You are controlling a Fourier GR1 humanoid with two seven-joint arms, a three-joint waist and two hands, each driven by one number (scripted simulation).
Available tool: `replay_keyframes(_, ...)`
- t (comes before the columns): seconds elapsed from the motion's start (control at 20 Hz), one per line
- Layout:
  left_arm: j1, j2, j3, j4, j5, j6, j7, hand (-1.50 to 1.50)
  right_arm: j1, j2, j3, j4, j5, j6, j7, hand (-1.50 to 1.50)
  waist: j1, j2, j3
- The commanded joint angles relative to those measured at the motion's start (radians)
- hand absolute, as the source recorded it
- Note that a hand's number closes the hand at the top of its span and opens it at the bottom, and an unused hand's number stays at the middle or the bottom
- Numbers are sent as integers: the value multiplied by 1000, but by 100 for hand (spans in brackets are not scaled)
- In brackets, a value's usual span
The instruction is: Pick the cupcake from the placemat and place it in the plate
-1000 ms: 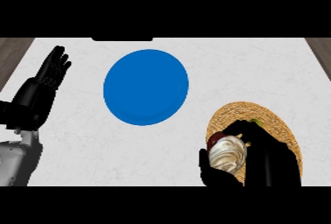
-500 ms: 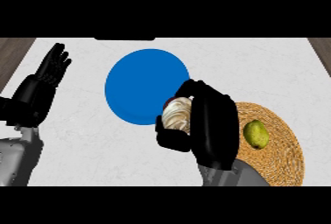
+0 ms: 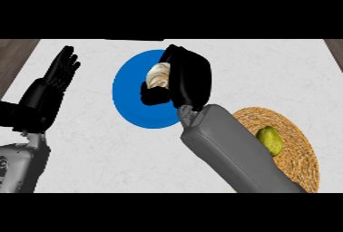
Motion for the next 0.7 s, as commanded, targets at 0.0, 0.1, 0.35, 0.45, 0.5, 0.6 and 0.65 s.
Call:
replay_keyframes(0.0, -63, -26, -20, 37, -26, 10, 5, 0, -113, 3, 26, 254, -96, -179, -3, 150, 9, 7, 0)
replay_keyframes(0.1, -36, -33, -14, 15, -25, 20, 17, 0, -170, 3, 87, 330, -136, -206, 49, 150, 16, 3, 0)
replay_keyframes(0.35, -87, -18, -15, 0, -15, -12, 33, 0, -254, 3, 57, 580, -218, -257, -99, 150, 47, 14, 0)
replay_keyframes(0.45, -49, -29, -19, 28, -24, -13, 3, 0, -238, 3, 74, 640, -276, -243, -144, 150, 47, 16, 0)
replay_keyframes(0.5, -63, -7, 4, 41, -1, -44, -16, 0, -268, 3, 50, 664, -315, -228, -167, 150, 56, 20, 0)
replay_keyframes(0.6, -45, -29, -26, 18, -24, -26, -1, 0, -260, 3, 16, 671, -338, -361, -137, 150, 67, 20, 0)
replay_keyframes(0.65, -70, -45, -34, 5, -21, -14, 19, 0, -234, 3, 7, 694, -358, -389, -165, -150, 64, 21, 1)
